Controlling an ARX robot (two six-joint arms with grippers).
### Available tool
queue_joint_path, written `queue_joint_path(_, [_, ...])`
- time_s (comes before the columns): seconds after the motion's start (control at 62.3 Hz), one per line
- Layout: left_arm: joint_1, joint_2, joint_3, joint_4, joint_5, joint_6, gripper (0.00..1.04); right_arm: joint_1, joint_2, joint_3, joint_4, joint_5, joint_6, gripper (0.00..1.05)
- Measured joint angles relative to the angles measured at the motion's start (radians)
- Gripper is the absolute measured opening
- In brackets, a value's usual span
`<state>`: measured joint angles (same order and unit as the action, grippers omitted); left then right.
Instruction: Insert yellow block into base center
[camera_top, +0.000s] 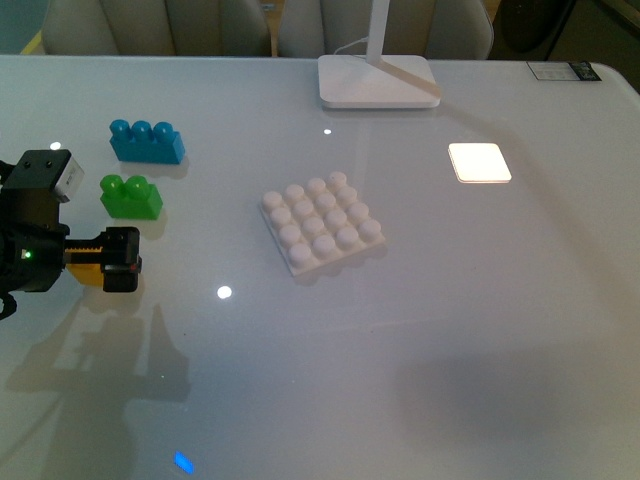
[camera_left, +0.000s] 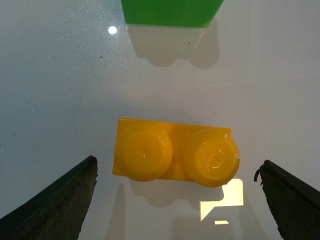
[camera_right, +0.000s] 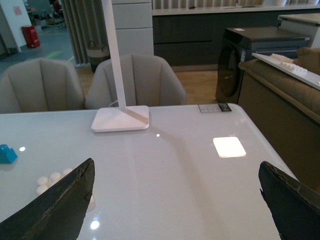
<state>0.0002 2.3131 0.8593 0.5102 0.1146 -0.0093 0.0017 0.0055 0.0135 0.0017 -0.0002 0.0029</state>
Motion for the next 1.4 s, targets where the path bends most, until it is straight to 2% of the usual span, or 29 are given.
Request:
queue_joint_path(0.658, [-0.019,0.073,0.078,-0.032,-0.037,-0.021,0.97,0.0,0.0,0.0,0.0,0.0,0.0,0.96])
queue_joint_path(0.819, [-0.02,0.077,0.081,-0.033,-0.041,-0.023,0.73,0.0,0.0,0.0,0.0,0.0,0.0,0.96])
queue_joint_path(0.899, [-0.02,0.077,0.083,-0.033,-0.042,-0.026,0.65,0.0,0.0,0.0,0.0,0.0,0.0,0.96])
queue_joint_path(1.204, [-0.034,0.043,0.043,-0.023,-0.038,-0.05,0.64,0.0,0.0,0.0,0.0,0.0,0.0,0.96])
queue_joint_path(1.397, [-0.095,-0.058,-0.002,-0.027,-0.035,-0.108,0.64,0.0,0.0,0.0,0.0,0.0,0.0,0.96])
